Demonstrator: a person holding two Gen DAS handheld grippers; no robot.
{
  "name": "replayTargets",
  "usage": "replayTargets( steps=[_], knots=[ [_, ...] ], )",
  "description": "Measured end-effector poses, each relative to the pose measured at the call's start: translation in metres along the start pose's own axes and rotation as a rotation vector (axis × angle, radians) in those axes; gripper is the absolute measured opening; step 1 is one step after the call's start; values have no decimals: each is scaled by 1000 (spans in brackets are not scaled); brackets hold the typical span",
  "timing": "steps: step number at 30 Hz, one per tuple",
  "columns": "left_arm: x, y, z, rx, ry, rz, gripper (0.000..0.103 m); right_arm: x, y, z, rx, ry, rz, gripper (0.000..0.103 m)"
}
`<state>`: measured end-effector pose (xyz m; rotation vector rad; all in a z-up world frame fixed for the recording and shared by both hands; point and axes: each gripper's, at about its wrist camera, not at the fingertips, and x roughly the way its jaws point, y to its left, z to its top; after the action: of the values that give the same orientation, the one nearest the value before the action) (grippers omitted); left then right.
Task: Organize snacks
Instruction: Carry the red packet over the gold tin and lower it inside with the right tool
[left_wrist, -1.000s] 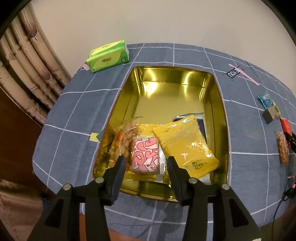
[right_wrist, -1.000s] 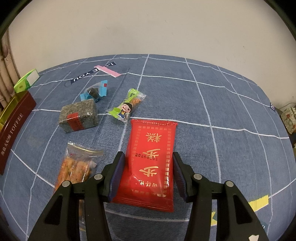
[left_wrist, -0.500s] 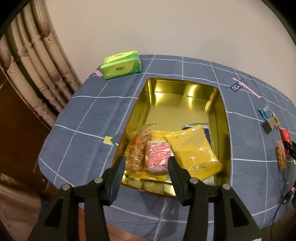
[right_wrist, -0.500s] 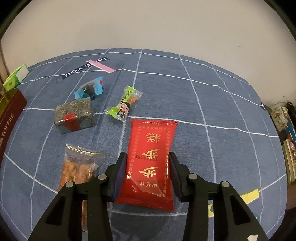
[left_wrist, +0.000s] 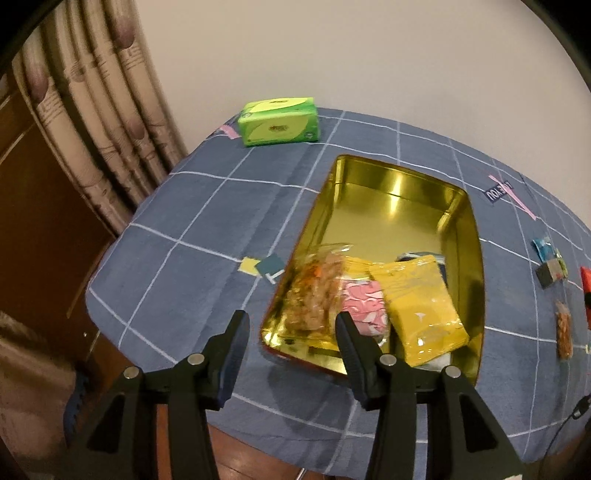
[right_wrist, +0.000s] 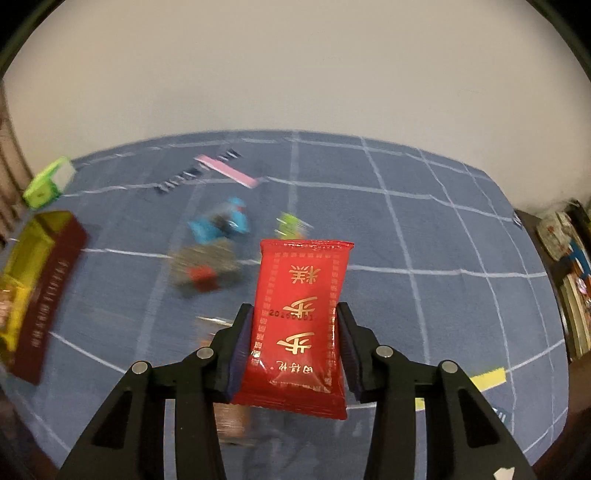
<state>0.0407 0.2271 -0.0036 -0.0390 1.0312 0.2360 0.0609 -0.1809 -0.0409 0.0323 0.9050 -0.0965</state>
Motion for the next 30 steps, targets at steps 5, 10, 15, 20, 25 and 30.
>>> replayTargets(
  steps=[5,10,15,20,25,30],
  knots=[
    [-2,18,-3,-67,4,13,49,-17,49,12,-31,-10,114,40],
    [-3,37,-8,-130,11,28,49,-25,112,17,-97,8,225,40],
    [-6,50,-18,-155,21,60,49,-30,172,12,-172,14,301,40],
    [-7,61,-24,-187,30,92,49,-30,217,3,-233,32,340,40],
    [-7,65,-25,-205,33,111,49,-26,249,-2,-276,50,365,40],
    [-5,65,-25,-209,38,104,49,-23,276,-4,-328,58,368,40]
  ],
)
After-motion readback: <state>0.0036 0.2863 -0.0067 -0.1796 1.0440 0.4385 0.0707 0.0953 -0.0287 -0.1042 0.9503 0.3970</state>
